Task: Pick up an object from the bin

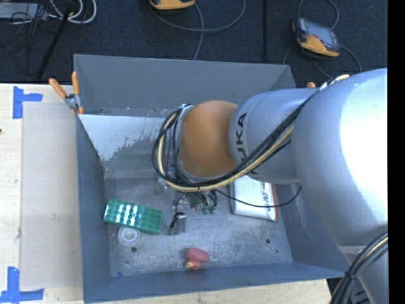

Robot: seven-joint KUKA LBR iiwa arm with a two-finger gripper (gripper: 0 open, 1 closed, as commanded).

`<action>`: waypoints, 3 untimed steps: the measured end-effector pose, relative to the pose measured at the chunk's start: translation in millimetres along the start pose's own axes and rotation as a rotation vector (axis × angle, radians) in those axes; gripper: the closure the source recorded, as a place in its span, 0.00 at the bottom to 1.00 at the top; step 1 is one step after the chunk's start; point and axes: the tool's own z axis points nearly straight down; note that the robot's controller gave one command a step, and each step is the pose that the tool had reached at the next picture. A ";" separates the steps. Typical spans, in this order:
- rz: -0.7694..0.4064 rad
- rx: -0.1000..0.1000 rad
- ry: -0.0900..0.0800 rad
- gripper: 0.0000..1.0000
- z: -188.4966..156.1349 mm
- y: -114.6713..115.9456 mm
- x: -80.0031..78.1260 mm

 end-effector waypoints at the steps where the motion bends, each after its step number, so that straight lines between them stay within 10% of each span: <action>1: -0.289 0.003 0.002 0.00 -0.2 79.9 28.2; 2: -0.282 0.008 0.001 1.00 -1.6 75.9 26.7; 3: -0.293 0.002 -0.009 1.00 -120.4 37.5 36.8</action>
Offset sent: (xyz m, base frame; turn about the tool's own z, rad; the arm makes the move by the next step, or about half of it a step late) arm -0.0424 0.0731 0.0007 -0.2898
